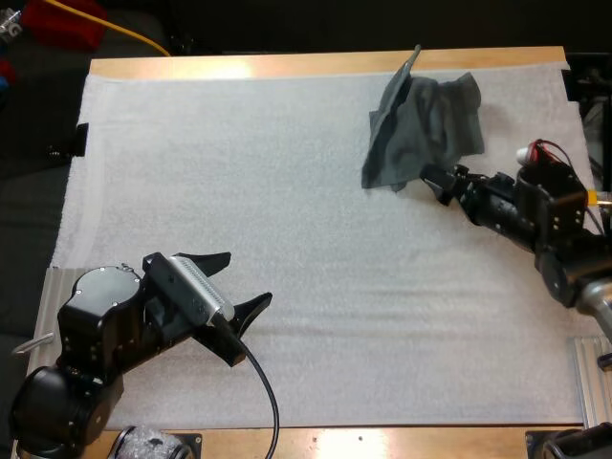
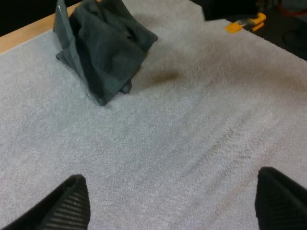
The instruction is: Pick towel from pile, fold and stack
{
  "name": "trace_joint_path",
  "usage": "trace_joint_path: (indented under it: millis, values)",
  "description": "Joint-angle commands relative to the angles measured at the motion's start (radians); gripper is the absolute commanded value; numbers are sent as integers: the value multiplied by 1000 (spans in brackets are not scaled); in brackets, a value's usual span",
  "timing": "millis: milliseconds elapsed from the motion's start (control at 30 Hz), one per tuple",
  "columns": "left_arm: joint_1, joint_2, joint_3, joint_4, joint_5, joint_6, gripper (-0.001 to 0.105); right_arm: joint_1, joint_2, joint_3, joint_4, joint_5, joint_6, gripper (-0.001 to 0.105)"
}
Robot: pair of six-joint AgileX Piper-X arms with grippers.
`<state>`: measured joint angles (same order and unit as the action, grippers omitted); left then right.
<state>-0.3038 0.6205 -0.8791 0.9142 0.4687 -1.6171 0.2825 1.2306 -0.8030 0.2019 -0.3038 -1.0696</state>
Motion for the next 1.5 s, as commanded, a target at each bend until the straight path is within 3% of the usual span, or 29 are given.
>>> trace_joint_path:
  millis: [0, 400, 700, 1000, 1467]
  values:
    - [-4, -1, -11, -8, 0, 4, 69, 2, 19, -10, -40, 11, 21, 78]
    - [-4, -1, -11, -8, 0, 4, 69, 2, 262, -10, -259, 17, 213, 78]
    - [-4, -1, -11, -8, 0, 4, 69, 0, 429, -17, -423, 41, 303, 78]
    - [-4, -1, -11, -8, 0, 4, 69, 0, 554, -76, -507, 49, 335, 78]
    - [-4, -1, -11, -6, 22, 4, 69, 0, 630, -144, -513, 112, 344, 77]
